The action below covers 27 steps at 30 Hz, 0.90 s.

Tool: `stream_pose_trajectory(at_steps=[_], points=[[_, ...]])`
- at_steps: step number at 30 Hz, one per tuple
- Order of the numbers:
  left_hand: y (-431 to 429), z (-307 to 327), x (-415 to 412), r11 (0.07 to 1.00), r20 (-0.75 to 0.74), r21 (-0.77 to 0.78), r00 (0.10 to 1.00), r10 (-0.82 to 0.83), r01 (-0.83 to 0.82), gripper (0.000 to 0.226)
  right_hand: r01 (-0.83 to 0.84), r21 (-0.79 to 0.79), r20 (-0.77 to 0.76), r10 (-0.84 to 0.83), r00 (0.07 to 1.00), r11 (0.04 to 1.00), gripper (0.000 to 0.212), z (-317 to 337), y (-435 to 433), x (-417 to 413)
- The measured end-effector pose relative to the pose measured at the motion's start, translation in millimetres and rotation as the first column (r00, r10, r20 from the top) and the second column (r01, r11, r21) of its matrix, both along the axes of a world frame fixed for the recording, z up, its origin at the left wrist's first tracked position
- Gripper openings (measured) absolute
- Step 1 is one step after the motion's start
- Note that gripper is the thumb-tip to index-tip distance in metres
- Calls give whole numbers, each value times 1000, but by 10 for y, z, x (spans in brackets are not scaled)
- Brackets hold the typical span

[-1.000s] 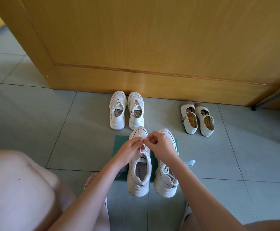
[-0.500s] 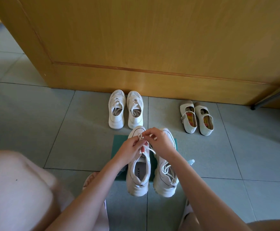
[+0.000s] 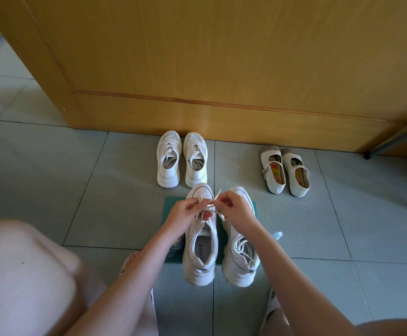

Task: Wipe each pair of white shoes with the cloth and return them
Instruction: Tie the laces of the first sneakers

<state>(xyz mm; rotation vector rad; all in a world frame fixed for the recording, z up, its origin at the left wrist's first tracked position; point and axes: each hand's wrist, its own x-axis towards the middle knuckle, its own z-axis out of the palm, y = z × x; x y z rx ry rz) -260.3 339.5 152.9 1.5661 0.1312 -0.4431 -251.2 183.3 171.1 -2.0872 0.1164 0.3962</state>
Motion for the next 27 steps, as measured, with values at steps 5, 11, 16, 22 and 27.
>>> stream_pose_trajectory(at_steps=[5,11,16,22,27], points=[[-29,-5,9,998,-47,-61,999,9,-12,22,223,260,-80,-209,975,940,9,-2,67,-112],[-32,7,22,1000,-39,-1,999,-12,12,15,165,208,-44,-159,986,964,18,70,124,-137],[-11,-19,17,999,-83,-47,996,-11,7,16,255,214,19,-265,964,943,15,49,96,-144],[-28,-19,39,1000,-82,9,996,-19,20,15,383,382,-65,-389,919,841,15,27,137,-209],[-46,-21,45,996,-61,66,996,-58,62,33,378,416,-48,-395,917,827,14,52,164,-205]])
